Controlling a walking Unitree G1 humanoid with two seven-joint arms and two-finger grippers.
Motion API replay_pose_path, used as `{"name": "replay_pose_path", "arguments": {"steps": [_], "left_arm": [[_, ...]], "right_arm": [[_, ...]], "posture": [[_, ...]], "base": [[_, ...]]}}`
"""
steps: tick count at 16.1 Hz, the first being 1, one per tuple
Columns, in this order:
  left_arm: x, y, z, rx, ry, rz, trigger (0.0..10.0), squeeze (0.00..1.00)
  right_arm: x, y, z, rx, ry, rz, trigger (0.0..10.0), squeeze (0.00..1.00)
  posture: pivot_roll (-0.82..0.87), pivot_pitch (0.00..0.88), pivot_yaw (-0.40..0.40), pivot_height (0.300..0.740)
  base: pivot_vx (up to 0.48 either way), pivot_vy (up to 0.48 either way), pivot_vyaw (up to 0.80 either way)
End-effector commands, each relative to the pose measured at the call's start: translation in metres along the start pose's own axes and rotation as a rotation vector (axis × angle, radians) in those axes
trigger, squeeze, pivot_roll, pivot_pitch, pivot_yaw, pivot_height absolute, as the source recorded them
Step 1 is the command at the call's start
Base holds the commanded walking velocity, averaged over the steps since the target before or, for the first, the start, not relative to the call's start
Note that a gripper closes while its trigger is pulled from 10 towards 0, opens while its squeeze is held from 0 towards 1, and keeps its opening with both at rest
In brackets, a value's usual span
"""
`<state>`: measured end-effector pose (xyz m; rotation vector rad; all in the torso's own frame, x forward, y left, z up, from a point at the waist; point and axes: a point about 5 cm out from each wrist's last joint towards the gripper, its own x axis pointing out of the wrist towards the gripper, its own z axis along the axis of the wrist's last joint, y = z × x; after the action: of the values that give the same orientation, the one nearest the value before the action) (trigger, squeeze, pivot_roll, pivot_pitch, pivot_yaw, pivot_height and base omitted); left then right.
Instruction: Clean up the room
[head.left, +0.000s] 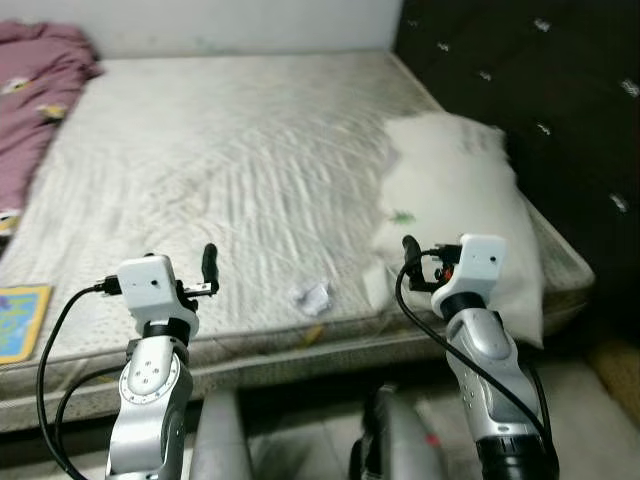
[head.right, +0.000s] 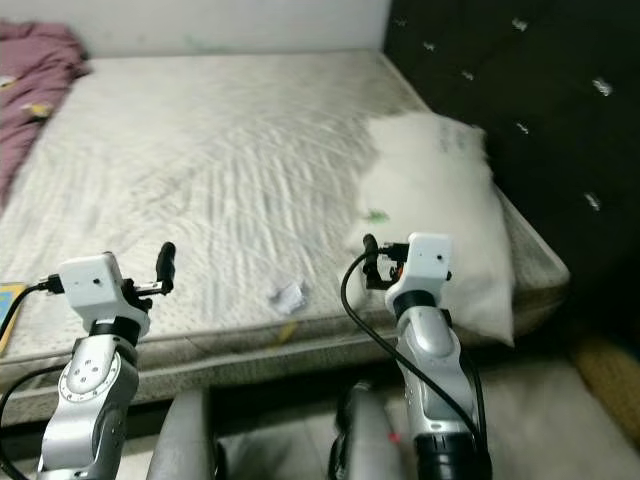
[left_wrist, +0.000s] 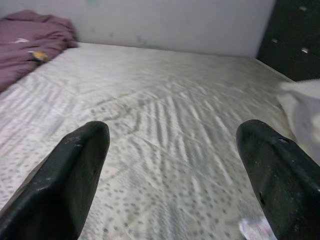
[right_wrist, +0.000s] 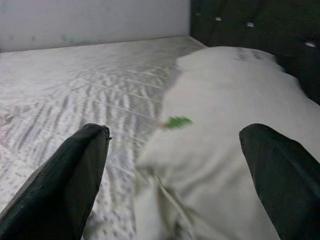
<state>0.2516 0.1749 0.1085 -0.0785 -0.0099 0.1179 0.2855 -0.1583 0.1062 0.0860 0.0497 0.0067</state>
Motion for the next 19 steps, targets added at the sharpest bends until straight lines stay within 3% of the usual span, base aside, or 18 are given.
{"name": "replay_pose_path", "arguments": {"steps": [1,6,9,19], "left_arm": [[0.000,0.000,0.001,0.002,-0.005,0.006,10.0,0.00],[-0.001,0.002,0.001,-0.001,-0.005,0.028,10.0,0.00],[-0.001,0.003,0.001,0.000,-0.006,0.027,10.0,0.00],[0.001,0.000,0.005,-0.021,-0.028,0.001,10.0,0.00]], "right_arm": [[0.003,-0.001,0.004,-0.012,-0.011,0.008,10.0,0.00],[0.003,0.003,0.000,-0.029,0.005,0.064,10.0,0.00],[0.005,0.009,0.001,-0.036,0.001,0.101,10.0,0.00],[0.008,0.016,0.003,0.014,-0.009,0.155,10.0,0.00]], "posture": [[0.02,0.071,-0.031,0.602],[0.02,0.076,-0.036,0.602],[0.03,0.079,-0.034,0.602],[0.02,0.097,-0.035,0.592]], "base": [[0.000,0.000,0.00],[0.000,0.000,0.00],[0.000,0.000,0.73],[0.060,0.000,0.00]]}}
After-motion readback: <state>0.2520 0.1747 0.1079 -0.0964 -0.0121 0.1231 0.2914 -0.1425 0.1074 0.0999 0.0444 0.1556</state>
